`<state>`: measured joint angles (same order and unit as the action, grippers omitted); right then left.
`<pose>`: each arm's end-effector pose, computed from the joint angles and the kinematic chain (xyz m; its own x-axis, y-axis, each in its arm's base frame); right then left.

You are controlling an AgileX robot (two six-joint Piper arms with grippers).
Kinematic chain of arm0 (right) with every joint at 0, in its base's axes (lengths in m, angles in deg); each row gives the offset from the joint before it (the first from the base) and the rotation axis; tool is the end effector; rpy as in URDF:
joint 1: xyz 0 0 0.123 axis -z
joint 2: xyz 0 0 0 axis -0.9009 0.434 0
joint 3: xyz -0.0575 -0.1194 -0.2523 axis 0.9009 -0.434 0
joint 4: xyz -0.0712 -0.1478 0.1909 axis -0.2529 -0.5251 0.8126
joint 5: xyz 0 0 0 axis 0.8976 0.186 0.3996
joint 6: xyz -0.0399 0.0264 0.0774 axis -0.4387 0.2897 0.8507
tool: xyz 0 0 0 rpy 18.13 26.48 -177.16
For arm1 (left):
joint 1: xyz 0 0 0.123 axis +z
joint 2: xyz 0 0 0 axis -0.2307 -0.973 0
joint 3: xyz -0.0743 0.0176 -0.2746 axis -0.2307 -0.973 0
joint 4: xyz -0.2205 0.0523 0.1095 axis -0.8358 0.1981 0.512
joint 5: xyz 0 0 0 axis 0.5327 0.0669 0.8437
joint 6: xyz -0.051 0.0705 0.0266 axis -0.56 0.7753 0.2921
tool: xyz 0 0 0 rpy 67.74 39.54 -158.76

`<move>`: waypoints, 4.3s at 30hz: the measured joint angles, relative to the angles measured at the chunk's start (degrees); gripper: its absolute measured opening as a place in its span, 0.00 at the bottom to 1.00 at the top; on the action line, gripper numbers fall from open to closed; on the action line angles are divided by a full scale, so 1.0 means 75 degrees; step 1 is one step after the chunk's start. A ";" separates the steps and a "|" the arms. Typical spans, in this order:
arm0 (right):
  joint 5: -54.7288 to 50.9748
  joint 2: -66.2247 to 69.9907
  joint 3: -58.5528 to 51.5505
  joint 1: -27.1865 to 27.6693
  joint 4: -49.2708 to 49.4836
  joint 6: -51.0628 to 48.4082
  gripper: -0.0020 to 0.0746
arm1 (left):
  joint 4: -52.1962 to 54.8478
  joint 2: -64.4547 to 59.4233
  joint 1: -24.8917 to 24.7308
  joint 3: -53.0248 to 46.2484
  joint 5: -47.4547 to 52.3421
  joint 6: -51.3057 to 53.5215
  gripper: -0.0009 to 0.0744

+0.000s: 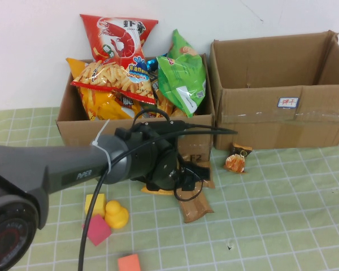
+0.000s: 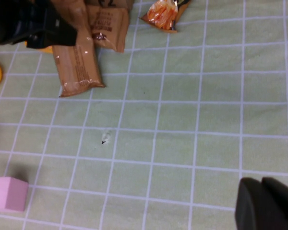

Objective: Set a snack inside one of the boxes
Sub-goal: Pick up the biscuit

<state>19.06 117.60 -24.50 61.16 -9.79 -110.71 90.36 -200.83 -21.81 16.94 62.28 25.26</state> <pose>0.1473 0.0334 0.2484 -0.6768 -0.0291 -0.7356 -0.2522 0.9479 0.1945 0.3612 -0.2460 0.1517 -0.8714 -0.0724 -0.4852 0.0612 0.9653 -0.2539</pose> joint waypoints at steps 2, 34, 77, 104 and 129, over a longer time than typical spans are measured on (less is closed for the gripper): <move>0.0012 0.0000 0.0000 0.0000 0.0000 -0.0032 0.02 | -0.0096 -0.0013 0.0000 0.0000 0.0000 0.0000 0.43; 0.0221 0.0000 -0.0123 0.0000 0.0029 -0.0066 0.02 | 0.2182 -0.0046 -0.0795 0.0000 0.0676 -0.3210 0.78; 0.0221 0.0000 -0.0123 0.0000 0.0029 -0.0071 0.02 | 0.2205 -0.0122 -0.0813 0.0064 0.0066 -0.3191 0.30; 0.0236 0.0000 -0.0123 0.0000 0.0094 -0.0071 0.02 | 0.0875 -0.0060 -0.0813 0.0064 0.0292 -0.0960 0.91; 0.0236 0.0000 -0.0123 0.0000 0.0137 -0.0071 0.02 | 0.1217 -0.0594 -0.0813 0.0093 -0.0104 -0.0742 0.72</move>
<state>20.83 117.60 -25.42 61.16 -8.76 -111.25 99.49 -205.29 -27.91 17.64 61.50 19.69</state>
